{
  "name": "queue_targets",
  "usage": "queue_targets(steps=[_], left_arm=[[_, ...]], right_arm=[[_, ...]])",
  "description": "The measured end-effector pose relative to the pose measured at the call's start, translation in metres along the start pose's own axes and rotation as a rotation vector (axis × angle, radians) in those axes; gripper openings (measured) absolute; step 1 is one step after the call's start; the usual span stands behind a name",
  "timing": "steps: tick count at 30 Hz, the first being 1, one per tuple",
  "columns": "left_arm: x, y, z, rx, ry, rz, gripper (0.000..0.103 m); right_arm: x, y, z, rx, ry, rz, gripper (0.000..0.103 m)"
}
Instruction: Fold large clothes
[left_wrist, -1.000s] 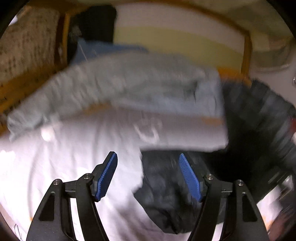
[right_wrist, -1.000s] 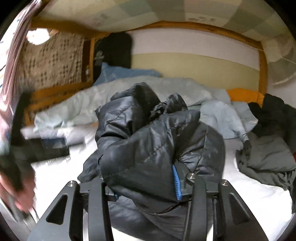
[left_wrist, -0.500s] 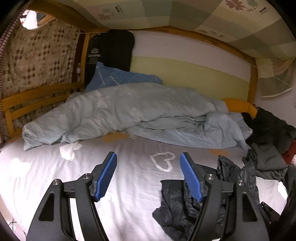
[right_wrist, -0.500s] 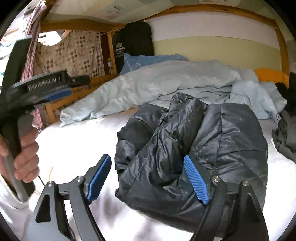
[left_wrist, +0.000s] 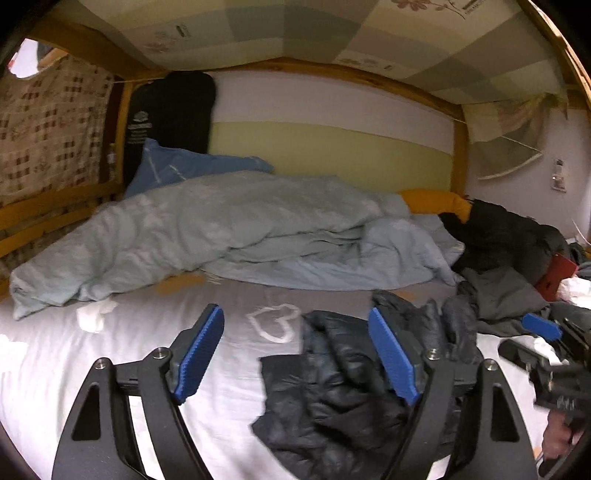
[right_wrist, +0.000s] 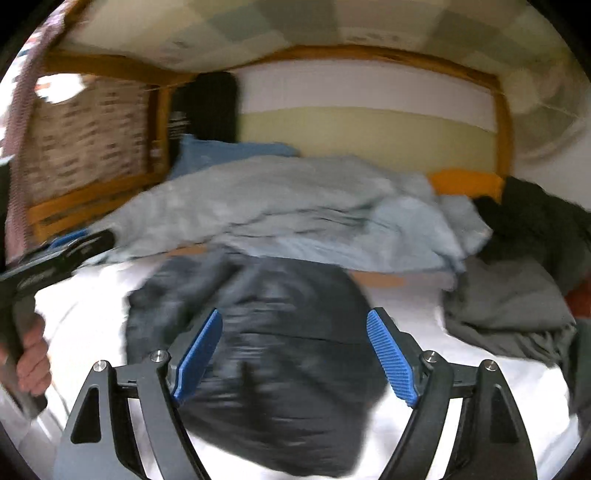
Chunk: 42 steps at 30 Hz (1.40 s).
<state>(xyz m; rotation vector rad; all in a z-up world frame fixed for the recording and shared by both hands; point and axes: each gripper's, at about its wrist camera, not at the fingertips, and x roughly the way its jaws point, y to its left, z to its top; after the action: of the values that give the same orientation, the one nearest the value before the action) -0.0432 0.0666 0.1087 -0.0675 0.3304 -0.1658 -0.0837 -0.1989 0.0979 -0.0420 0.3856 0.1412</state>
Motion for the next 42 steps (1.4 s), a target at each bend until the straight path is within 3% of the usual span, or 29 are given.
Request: queue_targets(steps=[8, 14, 18, 22, 25, 28, 32, 39, 42], left_arm=[[0.031, -0.049, -0.002, 0.092, 0.055, -0.082, 0.080], [0.052, -0.074, -0.020, 0.150, 0.170, -0.181, 0.082], [0.062, -0.082, -0.025, 0.209, 0.176, -0.098, 0.082], [0.065, -0.068, -0.024, 0.188, 0.131, 0.024, 0.082], [0.068, -0.058, -0.023, 0.177, 0.141, 0.039, 0.074], [0.070, -0.053, -0.027, 0.202, 0.135, 0.110, 0.065], [0.068, -0.045, -0.030, 0.197, 0.123, 0.202, 0.064], [0.068, -0.032, -0.027, 0.146, 0.151, 0.195, 0.065], [0.051, -0.033, -0.022, 0.114, 0.067, 0.142, 0.067]], right_arm=[[0.019, -0.023, 0.007, -0.033, 0.046, 0.030, 0.078], [0.046, -0.027, -0.002, -0.037, 0.046, 0.102, 0.078], [0.062, -0.033, -0.012, -0.001, 0.104, 0.129, 0.078], [0.069, -0.040, -0.019, -0.016, 0.125, 0.121, 0.078], [0.081, -0.046, -0.030, -0.030, 0.165, 0.110, 0.078], [0.084, -0.055, -0.031, -0.004, 0.171, 0.089, 0.078], [0.082, -0.067, -0.025, 0.046, 0.143, 0.091, 0.078], [0.084, -0.063, -0.030, 0.037, 0.150, 0.132, 0.078], [0.083, -0.060, -0.032, 0.039, 0.145, 0.181, 0.078]])
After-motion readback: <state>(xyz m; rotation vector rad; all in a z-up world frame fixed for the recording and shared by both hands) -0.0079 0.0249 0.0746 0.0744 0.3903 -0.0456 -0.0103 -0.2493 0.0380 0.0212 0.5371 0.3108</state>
